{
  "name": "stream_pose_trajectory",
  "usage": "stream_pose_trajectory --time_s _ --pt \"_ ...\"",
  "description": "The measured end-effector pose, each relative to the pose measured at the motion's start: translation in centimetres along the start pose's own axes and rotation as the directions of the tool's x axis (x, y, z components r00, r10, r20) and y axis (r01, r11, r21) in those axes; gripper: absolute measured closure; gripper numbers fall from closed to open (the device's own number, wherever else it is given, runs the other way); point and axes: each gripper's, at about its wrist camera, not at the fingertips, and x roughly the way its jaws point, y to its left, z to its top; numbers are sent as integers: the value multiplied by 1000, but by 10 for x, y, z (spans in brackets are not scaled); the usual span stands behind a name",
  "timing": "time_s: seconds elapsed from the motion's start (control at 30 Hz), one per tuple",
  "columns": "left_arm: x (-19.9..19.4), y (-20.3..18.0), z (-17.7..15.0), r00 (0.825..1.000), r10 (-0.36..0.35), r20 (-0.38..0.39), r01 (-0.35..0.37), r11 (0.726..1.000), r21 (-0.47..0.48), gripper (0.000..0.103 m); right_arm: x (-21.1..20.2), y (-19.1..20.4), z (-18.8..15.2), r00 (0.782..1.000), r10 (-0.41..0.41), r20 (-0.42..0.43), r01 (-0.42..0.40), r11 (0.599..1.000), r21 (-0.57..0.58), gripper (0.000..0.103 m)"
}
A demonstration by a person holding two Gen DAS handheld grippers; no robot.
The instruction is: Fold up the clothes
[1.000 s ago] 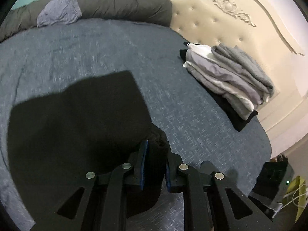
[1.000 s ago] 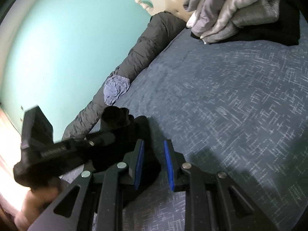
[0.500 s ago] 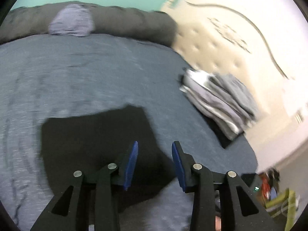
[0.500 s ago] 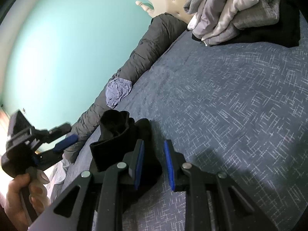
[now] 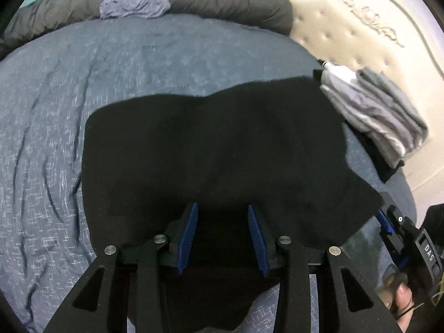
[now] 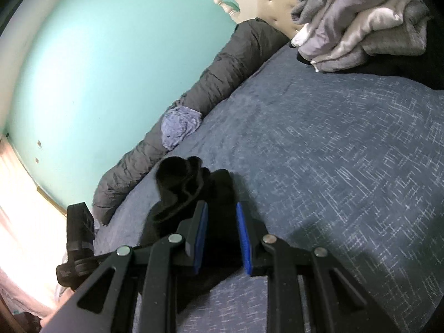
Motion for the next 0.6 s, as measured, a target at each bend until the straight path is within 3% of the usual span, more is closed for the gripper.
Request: stream_pose_trajectory --time_s 0.13,0.3,0.5,0.6 --pt "-23 17 -3 999 11 31 -11 1000 -7 61 -5 28 7 999 51 -6 -51 993 -103 81" --pt "-38 38 -12 999 27 38 -26 1000 -7 60 11 72 15 990 107 -93 -126 962 -241 80" --pt "-39 56 -20 999 30 28 -29 999 -29 60 56 116 25 969 34 -244 -138 896 -422 80" --pt "-38 61 -22 999 22 25 -21 999 -39 60 82 120 29 954 -40 -298 -111 873 -474 80"
